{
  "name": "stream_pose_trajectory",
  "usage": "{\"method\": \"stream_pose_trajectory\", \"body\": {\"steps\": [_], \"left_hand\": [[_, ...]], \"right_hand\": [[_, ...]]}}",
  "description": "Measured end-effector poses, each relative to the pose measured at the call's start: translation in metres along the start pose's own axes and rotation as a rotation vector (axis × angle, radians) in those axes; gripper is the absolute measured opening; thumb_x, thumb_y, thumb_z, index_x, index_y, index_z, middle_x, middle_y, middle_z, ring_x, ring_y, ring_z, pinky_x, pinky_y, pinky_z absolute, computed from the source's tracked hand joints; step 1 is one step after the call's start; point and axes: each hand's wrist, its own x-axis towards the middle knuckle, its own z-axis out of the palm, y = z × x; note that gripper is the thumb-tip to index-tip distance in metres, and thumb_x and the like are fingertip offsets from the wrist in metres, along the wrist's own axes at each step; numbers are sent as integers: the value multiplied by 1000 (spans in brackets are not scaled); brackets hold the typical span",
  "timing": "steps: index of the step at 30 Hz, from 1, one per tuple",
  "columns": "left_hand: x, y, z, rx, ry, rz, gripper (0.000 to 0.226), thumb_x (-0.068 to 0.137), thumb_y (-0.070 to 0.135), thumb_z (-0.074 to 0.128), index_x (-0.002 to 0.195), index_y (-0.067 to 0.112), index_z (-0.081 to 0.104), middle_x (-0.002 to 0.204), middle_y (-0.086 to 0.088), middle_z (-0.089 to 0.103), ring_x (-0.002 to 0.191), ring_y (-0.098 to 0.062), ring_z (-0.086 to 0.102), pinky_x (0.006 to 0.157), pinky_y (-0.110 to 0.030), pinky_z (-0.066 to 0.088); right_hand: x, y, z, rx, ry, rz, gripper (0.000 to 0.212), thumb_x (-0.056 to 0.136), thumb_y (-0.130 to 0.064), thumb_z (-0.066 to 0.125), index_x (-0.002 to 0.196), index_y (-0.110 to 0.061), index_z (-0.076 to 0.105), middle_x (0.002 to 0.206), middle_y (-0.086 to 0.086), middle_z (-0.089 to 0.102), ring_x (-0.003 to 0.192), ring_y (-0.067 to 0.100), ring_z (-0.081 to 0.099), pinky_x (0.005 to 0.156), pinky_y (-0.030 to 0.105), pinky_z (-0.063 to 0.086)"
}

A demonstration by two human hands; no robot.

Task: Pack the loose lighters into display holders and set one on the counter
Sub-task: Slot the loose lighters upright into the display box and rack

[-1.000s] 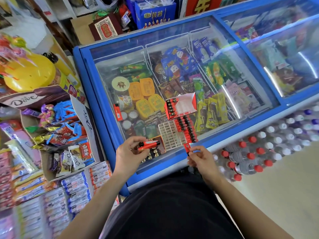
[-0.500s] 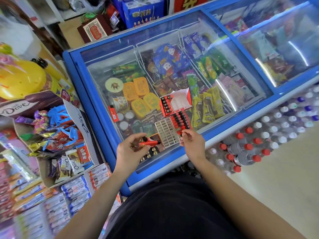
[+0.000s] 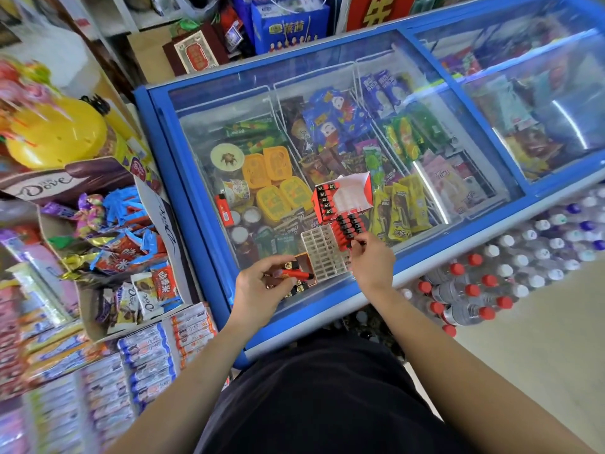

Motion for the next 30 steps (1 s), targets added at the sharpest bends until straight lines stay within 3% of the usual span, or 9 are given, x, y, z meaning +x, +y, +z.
{"method": "stream_pose_trajectory", "body": {"steps": [2,5,9,12,19,22,25,27,30], "left_hand": [[0,0,1,-6,-5,-1,41,87,-1,75,111,33,74,82,4,70,52,-11,56,49,-23,48],[0,2,1,-20,-35,2,39,89,0,73,119,25,72,89,-16,71,49,-12,53,48,-20,44],[2,0,2,-53,-76,11,41,91,1,72,117,32,72,89,-9,76,72,-40,69,63,-45,59],[3,-1,2,-52,-114,23,38,90,2,74,116,30,73,89,-7,77,79,-43,70,74,-57,59],[4,-3,0,-6,-155,-13,33,90,9,76,118,27,73,82,-12,75,67,-44,65,69,-54,58],[4,-1,-2,14,-102,-29,28,89,10,77,112,27,76,69,-10,67,56,-21,55,62,-41,53],[2,-3,-12,21,-3,-55,20,88,14,79,102,27,79,57,13,47,54,-6,40,58,-29,41],[-1,-8,-20,-11,26,-80,18,87,17,80,100,30,80,59,17,46,58,-9,41,62,-37,42],[-6,-16,-30,-67,83,-101,18,88,20,79,95,37,80,62,4,45,64,-19,45,66,-47,48]], "right_hand": [[-2,-2,-3,-10,39,-30,17,97,-21,63,113,-14,64,85,6,74,76,27,68,70,34,48],[-13,-12,-11,132,7,-142,18,92,-18,71,110,-15,69,85,1,75,72,13,69,74,32,55],[-35,-29,-20,345,-402,-282,29,87,-12,75,115,-20,71,103,-10,72,88,1,67,79,18,55],[-42,-38,-19,432,-584,-287,35,88,-12,76,121,-22,69,104,-9,73,91,6,69,81,22,57],[-30,-37,-13,379,-611,-326,20,86,-10,78,105,-17,72,89,-10,71,78,2,66,73,18,54],[-23,-37,-11,326,-560,-358,16,88,-9,76,101,-18,71,87,-9,70,78,4,66,73,18,53],[-14,-32,-10,281,-461,-361,21,89,-7,73,106,-17,69,91,-5,69,83,9,66,77,23,54],[-10,-30,-9,253,-438,-390,29,91,-5,70,115,-21,68,97,-10,67,87,4,64,80,16,52],[-6,-29,-3,177,-438,-476,30,92,-7,70,118,-21,70,107,-15,67,91,-3,62,85,12,49]]}}
